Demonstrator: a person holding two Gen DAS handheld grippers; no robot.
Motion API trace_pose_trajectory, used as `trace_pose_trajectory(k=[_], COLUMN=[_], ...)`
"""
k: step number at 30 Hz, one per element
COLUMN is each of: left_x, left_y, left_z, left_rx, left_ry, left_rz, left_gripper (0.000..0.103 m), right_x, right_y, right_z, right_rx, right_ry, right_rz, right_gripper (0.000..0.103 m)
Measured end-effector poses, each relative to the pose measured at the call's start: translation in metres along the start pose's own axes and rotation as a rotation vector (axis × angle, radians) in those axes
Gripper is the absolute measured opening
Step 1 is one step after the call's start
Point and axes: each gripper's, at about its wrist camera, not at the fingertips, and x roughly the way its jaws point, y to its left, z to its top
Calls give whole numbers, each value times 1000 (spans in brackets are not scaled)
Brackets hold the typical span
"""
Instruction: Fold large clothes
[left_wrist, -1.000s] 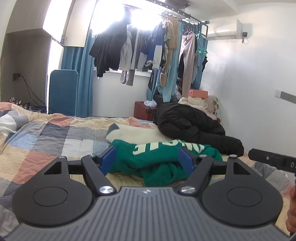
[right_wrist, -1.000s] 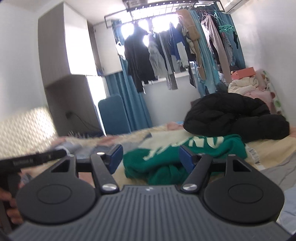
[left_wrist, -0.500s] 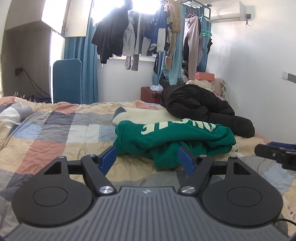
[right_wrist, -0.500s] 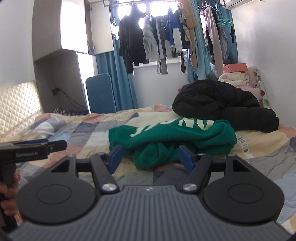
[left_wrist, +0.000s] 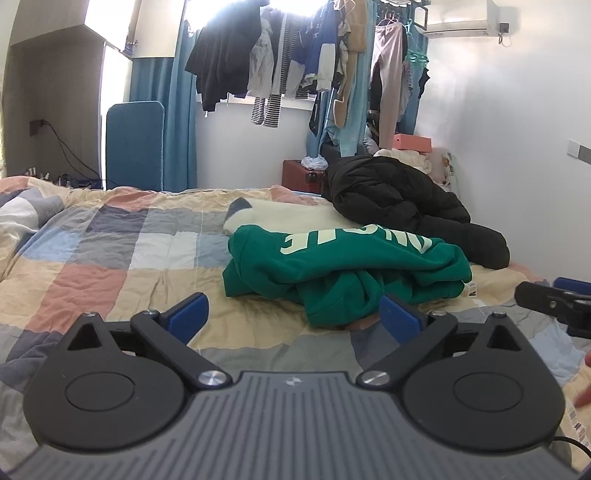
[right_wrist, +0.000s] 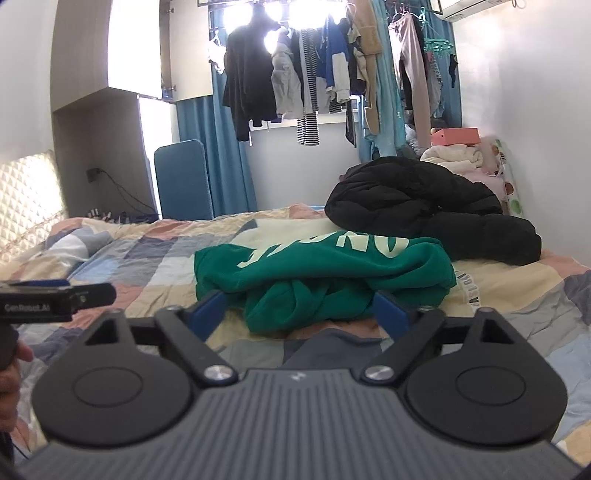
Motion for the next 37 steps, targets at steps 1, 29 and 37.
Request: trace_pose_trajectory(k=[1, 29, 37], left_x=[0, -11, -16], left_y=[0, -2, -3], left_z=[0, 1, 2], left_rx=[-3, 5, 9], left_ry=[0, 3, -9], left_rz=[-2, 27, 24], left_gripper=[101, 103, 103], right_x=[0, -1, -1], right_y=[-1, 2, 3], right_z=[0, -1, 1], right_rx=[-2, -3, -4], right_ry=[-1, 38, 39], right_rz=[-6, -10, -11], right_gripper=[103, 103, 103])
